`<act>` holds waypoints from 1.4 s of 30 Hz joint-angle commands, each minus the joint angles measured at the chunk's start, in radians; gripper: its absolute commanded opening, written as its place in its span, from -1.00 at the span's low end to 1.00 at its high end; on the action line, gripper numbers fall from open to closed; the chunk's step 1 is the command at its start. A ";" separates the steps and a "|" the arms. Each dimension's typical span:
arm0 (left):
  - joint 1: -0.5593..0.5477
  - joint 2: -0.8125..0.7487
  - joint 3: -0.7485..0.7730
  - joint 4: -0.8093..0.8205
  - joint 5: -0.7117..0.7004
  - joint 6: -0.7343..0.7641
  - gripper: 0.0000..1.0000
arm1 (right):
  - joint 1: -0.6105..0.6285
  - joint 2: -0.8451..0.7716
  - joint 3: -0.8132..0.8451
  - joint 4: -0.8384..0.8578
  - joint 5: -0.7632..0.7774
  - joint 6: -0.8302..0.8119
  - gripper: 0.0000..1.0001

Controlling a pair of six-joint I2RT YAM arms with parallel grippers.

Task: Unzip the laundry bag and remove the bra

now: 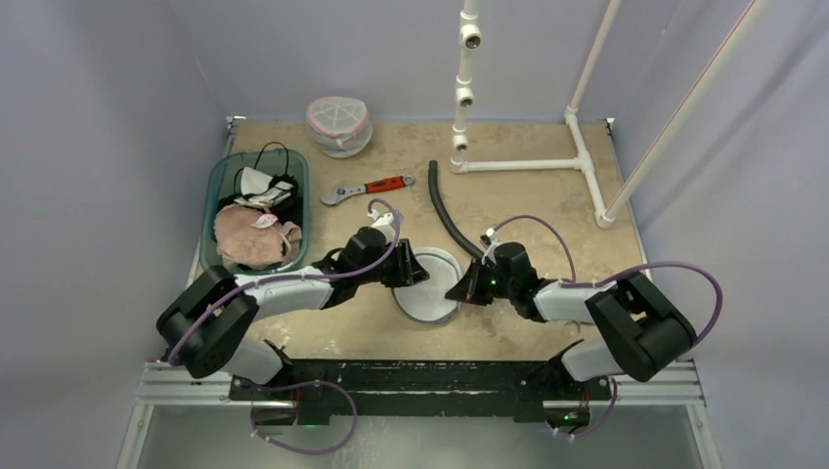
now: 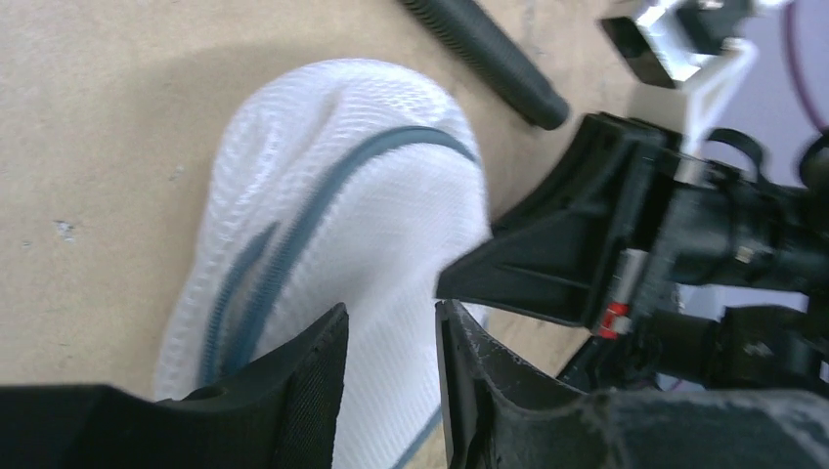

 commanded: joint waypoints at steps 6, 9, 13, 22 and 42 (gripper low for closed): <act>-0.010 0.148 0.066 -0.038 -0.165 0.028 -0.33 | -0.006 -0.143 0.022 -0.205 0.120 -0.104 -0.22; -0.016 0.151 0.075 -0.055 -0.192 0.032 -0.33 | -0.005 -0.247 0.060 -0.317 0.154 -0.135 0.12; -0.021 0.154 0.085 -0.066 -0.194 0.034 -0.33 | -0.004 -0.380 0.143 -0.482 0.223 -0.194 0.22; -0.035 0.141 0.094 -0.060 -0.193 0.025 -0.33 | 0.009 -0.422 0.220 -0.458 0.183 -0.272 -0.40; -0.074 0.082 0.091 -0.016 -0.182 0.026 -0.30 | 0.049 -0.085 0.124 -0.290 0.287 -0.198 -0.58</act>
